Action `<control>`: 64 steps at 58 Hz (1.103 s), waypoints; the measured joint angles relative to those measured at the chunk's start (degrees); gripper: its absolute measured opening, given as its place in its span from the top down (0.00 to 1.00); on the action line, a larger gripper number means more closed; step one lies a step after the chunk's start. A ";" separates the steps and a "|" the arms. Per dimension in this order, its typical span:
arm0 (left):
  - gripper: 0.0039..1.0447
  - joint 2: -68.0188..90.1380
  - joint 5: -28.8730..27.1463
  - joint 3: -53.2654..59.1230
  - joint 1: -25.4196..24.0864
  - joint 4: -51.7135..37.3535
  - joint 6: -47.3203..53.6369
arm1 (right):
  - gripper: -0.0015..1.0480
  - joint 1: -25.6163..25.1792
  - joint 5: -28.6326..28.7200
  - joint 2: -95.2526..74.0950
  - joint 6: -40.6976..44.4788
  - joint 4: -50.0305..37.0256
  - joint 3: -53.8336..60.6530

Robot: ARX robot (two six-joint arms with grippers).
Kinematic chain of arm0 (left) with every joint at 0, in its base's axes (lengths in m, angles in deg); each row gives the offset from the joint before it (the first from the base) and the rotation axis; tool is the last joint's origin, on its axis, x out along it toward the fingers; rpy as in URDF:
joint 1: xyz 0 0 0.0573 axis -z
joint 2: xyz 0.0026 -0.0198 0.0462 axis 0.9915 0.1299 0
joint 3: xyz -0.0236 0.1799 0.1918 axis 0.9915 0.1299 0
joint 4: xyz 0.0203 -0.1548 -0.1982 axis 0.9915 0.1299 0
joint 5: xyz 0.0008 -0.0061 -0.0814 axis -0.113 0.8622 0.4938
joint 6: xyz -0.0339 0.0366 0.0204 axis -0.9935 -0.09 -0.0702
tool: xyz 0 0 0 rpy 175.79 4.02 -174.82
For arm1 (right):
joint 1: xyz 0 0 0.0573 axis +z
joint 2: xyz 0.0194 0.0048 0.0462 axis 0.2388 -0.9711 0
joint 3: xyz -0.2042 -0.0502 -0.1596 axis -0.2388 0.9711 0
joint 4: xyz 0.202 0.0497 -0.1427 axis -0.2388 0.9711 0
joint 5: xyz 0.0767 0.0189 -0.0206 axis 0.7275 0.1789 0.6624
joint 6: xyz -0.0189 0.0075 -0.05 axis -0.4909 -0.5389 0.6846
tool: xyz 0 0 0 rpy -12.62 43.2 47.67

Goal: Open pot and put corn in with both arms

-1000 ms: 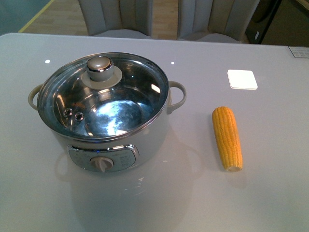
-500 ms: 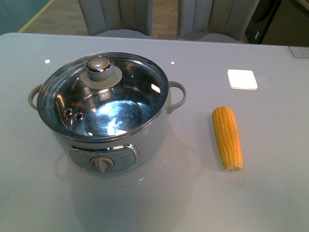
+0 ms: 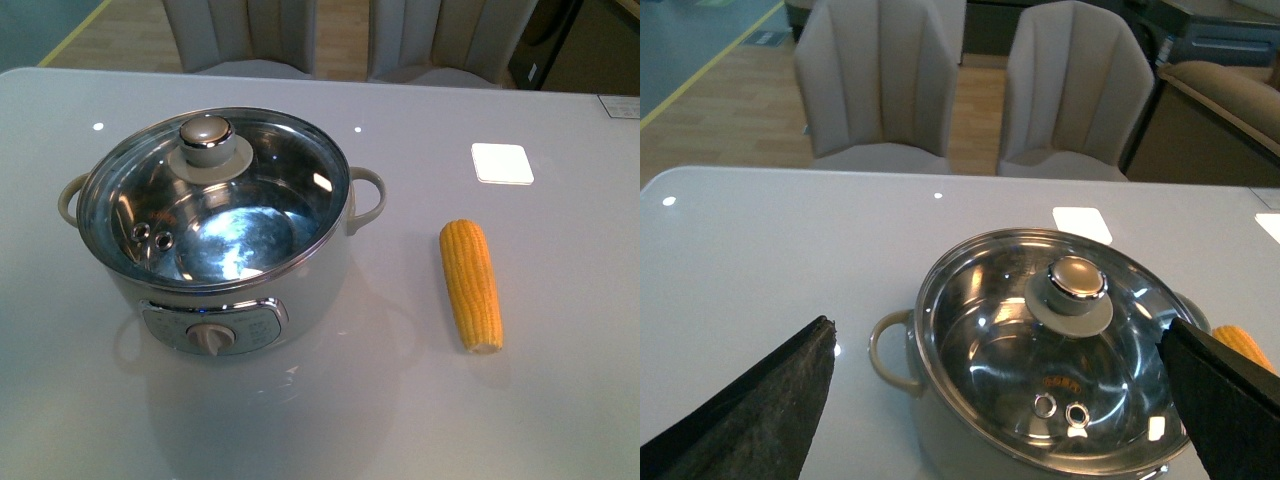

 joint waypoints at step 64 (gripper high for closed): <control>0.06 59.45 5.60 -29.33 9.79 -18.10 9.79 | 0.08 0.00 0.00 0.00 0.00 0.00 0.00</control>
